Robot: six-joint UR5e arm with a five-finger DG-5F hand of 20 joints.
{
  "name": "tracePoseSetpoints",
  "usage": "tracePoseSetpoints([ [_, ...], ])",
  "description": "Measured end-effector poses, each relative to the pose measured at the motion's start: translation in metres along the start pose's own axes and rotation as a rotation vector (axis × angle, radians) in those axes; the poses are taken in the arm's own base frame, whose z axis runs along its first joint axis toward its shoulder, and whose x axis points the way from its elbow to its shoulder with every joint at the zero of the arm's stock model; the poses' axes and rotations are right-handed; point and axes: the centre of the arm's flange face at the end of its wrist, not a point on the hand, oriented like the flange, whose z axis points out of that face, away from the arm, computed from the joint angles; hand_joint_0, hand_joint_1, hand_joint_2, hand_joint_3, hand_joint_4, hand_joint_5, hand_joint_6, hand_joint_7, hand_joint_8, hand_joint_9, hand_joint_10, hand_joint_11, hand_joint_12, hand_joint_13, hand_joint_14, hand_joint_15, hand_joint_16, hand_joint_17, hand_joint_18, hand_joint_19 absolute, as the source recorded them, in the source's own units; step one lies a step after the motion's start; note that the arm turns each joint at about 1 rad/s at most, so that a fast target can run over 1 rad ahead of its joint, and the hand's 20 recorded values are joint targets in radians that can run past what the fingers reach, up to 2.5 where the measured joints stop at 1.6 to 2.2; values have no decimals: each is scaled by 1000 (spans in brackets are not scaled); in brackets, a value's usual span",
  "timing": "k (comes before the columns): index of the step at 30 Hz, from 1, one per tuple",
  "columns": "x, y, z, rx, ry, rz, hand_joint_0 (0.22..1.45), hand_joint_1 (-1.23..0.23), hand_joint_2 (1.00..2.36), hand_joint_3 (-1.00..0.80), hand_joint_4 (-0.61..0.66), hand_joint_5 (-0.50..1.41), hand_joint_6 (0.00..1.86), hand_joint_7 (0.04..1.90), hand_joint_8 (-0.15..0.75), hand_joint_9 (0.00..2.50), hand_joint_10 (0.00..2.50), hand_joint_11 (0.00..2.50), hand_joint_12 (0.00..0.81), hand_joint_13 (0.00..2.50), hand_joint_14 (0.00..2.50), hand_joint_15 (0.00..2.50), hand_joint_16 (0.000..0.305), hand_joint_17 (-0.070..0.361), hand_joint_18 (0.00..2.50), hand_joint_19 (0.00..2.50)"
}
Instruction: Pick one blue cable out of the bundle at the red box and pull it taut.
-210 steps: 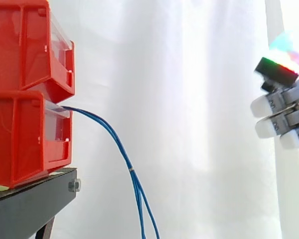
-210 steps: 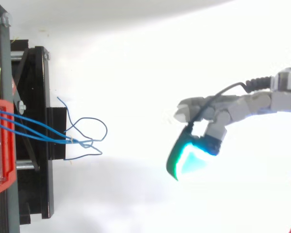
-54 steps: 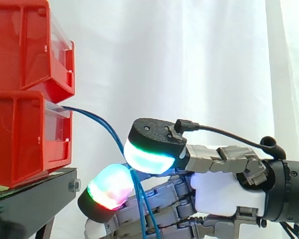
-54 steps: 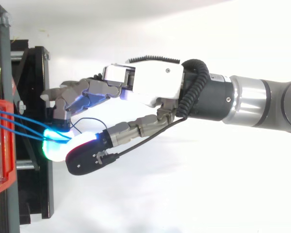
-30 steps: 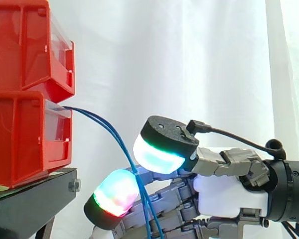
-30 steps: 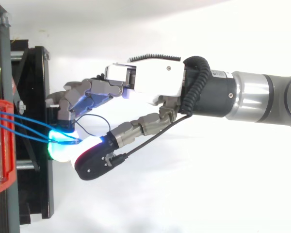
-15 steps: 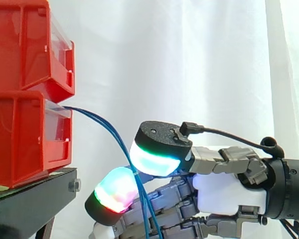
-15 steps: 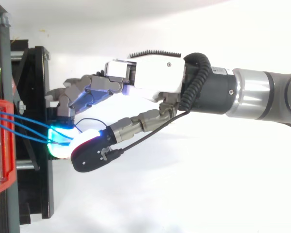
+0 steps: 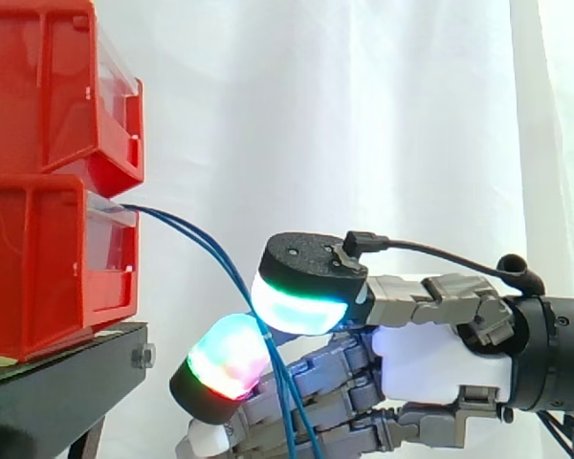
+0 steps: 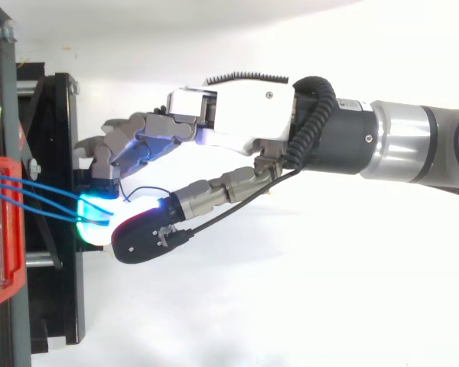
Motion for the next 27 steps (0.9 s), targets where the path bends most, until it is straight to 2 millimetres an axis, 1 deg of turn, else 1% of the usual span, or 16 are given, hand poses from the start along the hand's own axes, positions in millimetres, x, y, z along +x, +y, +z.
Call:
tracePoseSetpoints([
  [3,-1,2,-1,5,0,-2,596,-653,1016,-191,148,-203,900,785,310,669,9,430,363,292,4,132,61,138,31,0],
  [6,-1,2,-2,14,1,-5,568,-671,1012,-298,161,-207,883,780,309,660,9,427,368,293,4,140,62,139,29,0],
  [10,0,0,-4,36,5,-10,537,-657,1006,-406,166,-206,870,773,314,652,11,423,374,290,4,141,63,143,26,0],
  [14,1,-1,-6,54,9,-12,528,-643,1004,-436,175,-204,860,758,317,652,11,427,377,290,4,147,64,144,21,0],
  [20,0,2,-7,58,9,-11,543,-634,1005,-404,171,-200,851,775,317,660,11,423,374,296,4,150,64,143,16,0],
  [27,-1,2,-7,58,10,-10,576,-633,1013,-289,152,-197,864,814,313,674,9,424,369,301,4,146,62,139,24,0],
])
